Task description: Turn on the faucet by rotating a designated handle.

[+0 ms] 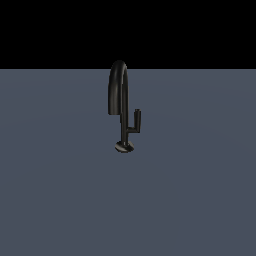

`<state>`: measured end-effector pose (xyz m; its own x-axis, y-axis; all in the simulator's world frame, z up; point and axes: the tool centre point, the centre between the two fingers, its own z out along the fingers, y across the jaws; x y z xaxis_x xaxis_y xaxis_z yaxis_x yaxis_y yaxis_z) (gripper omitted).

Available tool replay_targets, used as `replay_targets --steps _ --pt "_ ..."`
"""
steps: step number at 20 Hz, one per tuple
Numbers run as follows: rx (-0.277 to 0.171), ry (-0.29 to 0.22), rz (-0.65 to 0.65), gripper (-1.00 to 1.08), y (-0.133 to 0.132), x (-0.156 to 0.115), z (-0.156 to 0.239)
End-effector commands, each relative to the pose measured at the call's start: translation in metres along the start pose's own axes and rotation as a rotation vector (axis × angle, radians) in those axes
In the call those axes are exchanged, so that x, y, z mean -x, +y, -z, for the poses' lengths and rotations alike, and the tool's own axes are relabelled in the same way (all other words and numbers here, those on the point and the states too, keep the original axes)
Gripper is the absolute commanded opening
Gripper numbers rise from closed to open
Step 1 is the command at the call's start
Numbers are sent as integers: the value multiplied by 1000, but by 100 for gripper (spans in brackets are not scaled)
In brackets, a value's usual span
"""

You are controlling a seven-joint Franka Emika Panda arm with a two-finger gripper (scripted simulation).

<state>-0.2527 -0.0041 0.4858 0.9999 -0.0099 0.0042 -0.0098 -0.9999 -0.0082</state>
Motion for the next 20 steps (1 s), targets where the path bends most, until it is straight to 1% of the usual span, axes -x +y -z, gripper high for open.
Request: replay_targets --steps 1,6,11,16,20 --pt "0 0 0 -100 0 0 0" --pt "-8 -8 -9 -100 0 -3 -1" --pt "-33 -33 -36 -100 -1 -14 -3" --pt "-76 -75 -82 -100 -2 -31 -7" --pt "-123 -121 -134 -100 -3 -50 -13"
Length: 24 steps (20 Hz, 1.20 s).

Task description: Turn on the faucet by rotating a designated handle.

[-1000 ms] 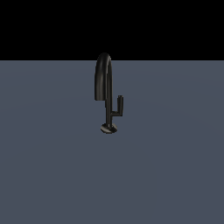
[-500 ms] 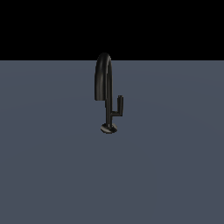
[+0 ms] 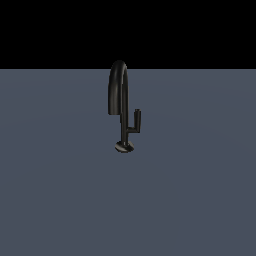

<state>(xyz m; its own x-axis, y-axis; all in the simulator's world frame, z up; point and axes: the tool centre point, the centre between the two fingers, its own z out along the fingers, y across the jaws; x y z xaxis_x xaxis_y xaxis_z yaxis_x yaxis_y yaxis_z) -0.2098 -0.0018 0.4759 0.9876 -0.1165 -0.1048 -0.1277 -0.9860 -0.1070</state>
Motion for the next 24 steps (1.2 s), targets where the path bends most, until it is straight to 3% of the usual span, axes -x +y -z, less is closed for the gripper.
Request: replay_targets --steps 1,24 --pt "-32 -32 -35 -100 -1 -13 -3" --pt "-387 -376 -413 -100 6 -149 -57"
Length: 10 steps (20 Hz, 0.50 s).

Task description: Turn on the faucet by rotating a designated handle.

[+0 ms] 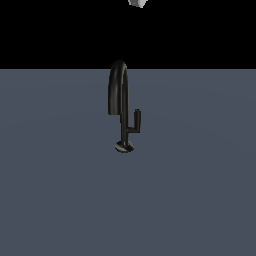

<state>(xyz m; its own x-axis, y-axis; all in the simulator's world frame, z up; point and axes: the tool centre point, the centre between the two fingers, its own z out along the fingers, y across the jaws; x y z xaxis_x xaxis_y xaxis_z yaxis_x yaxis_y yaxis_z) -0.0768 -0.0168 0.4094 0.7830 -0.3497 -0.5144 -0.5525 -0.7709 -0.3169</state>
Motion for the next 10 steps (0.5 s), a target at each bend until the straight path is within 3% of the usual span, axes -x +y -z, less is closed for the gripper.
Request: replay_targets --steps 1,10 --pt "-43 -41 -44 -100 -2 -17 -3" --pt "-204 -196 -211 -100 -2 -80 -21"
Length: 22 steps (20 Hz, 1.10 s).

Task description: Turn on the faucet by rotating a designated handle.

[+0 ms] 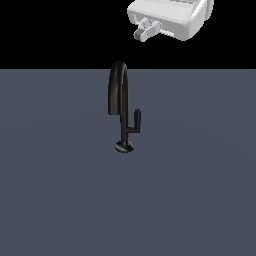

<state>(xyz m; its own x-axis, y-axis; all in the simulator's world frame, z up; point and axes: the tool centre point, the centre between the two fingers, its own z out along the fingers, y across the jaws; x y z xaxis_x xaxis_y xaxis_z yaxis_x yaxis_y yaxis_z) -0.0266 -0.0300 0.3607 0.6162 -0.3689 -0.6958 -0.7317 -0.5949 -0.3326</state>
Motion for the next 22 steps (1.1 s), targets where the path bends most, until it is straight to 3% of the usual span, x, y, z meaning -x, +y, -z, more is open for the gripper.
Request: replay_targets --steps 1,22 --pt "-48 -46 -49 -100 -2 -19 -3" --pt "-486 -469 -505 -100 11 -175 -77"
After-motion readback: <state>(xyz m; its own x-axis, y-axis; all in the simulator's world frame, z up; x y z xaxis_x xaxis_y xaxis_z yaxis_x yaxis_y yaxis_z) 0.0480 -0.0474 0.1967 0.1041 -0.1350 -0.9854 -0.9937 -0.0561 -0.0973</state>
